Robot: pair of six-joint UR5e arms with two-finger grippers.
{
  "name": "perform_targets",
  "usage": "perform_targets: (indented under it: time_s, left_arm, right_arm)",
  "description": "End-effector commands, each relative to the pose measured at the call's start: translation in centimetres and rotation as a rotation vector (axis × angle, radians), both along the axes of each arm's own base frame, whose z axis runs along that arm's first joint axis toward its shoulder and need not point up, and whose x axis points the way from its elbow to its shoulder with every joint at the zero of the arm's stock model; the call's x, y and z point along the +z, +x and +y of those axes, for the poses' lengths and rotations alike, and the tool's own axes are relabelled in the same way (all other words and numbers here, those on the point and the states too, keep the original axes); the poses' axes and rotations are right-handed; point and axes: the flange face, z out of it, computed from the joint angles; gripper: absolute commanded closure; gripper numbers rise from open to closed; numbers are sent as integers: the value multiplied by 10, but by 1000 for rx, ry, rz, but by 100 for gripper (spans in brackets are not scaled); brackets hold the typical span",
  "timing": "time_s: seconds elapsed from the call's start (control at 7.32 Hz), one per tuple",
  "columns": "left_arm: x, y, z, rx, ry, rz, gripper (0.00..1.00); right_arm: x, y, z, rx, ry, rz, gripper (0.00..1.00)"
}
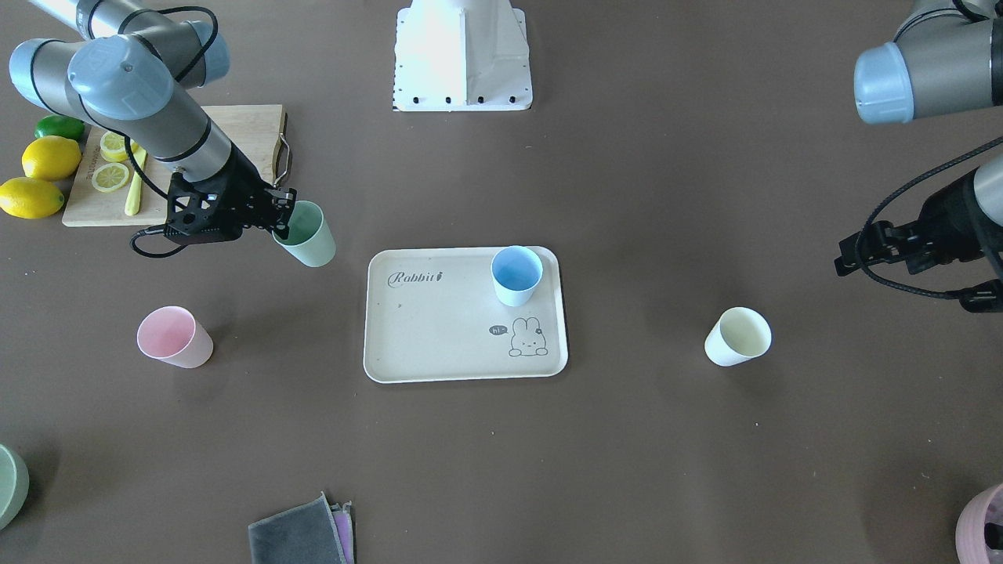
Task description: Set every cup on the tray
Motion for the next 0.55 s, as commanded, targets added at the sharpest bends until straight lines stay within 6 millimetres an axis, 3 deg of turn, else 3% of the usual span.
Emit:
perform_targets:
  time_s: [0.0,0.14,0.41]
  left_arm:
    - [17,-21,-10,18,21,-6,2]
    - [26,-32,-15,37,40,-7,2]
    - [38,-42,-21,44,43,-12,2]
  right_arm:
    - [-47,-28,-16,5,-4,2,100]
    - [-63,-51,-30,11,-14,-2,100]
    - [-74,-90,-28,27,2,16,100]
